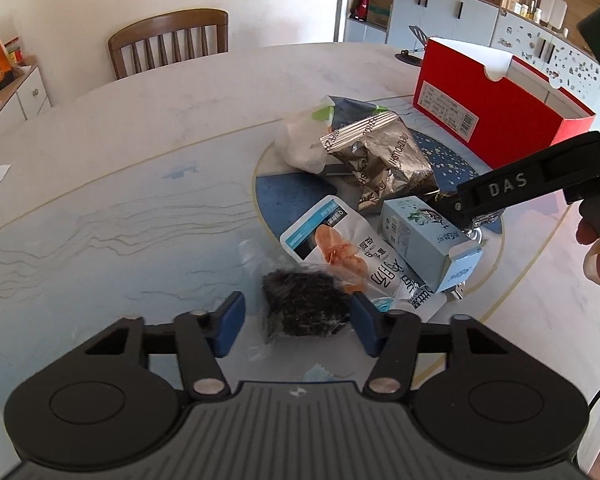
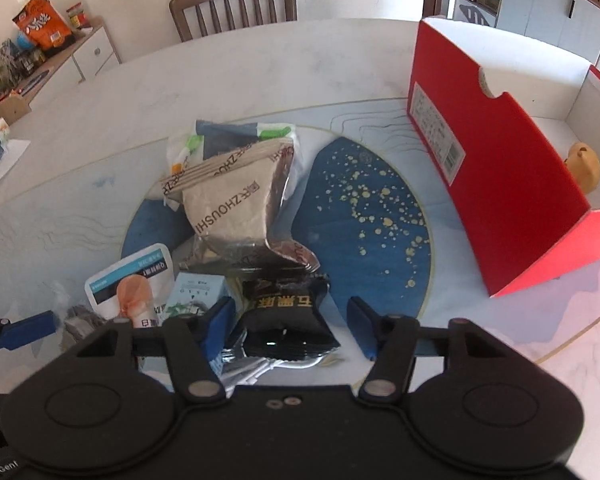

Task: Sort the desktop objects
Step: 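Grasp the dark snack packet with the right gripper while the left gripper grasps the black-items bag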

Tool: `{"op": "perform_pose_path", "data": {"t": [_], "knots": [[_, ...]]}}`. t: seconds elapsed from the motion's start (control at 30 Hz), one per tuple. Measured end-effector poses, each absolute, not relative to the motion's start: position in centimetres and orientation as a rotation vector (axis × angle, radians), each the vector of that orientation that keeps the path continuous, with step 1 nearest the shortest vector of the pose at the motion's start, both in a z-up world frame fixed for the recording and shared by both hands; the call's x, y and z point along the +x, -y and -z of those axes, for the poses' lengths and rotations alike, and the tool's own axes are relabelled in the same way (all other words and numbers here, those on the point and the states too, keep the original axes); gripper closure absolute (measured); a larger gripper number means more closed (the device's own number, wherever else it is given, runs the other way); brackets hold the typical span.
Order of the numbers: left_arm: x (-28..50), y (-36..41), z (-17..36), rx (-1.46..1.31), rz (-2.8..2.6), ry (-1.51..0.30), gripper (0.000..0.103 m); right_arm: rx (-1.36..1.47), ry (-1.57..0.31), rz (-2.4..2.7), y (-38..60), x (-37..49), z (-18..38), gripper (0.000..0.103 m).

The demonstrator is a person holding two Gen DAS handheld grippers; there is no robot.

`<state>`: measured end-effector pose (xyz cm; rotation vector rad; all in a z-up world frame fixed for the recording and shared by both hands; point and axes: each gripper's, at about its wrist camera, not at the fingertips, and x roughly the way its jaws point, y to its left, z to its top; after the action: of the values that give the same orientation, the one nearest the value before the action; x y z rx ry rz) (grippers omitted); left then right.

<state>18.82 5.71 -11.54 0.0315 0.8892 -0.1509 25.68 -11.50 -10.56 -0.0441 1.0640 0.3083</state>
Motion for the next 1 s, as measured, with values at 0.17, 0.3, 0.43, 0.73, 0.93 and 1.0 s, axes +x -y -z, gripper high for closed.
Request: {"op": "perform_pose_path", "data": {"t": [0.17,0.3,0.43,0.73,0.93,1.0], "knots": [[18.9,-5.6,11.4,0.036,0.162,-0.891,0.061,-0.068,-1.065,-0.322,11.1,25.6,10.5,0.052],[19.0,-5.7,11.4,0.022,0.164,-0.897,0.066,-0.075,-1.056,-0.331,11.2,25.6,10.2,0.054],[19.1,-5.8,11.3,0.016,0.166,-0.905,0.071,-0.080,-1.049,-0.343,11.3,25.5,9.9,0.059],[18.8,-5.9,10.8,0.014,0.146,-0.902,0.075,-0.105,-1.023,-0.382,11.7,24.8,9.0,0.060],[18.2,-5.8,10.1,0.011,0.122,-0.914,0.075,-0.092,-0.995,-0.397,12.7,24.1,7.8,0.061],[17.9,-5.7,9.7,0.003,0.118,-0.913,0.075,-0.081,-0.987,-0.403,13.1,23.8,7.4,0.060]]}}
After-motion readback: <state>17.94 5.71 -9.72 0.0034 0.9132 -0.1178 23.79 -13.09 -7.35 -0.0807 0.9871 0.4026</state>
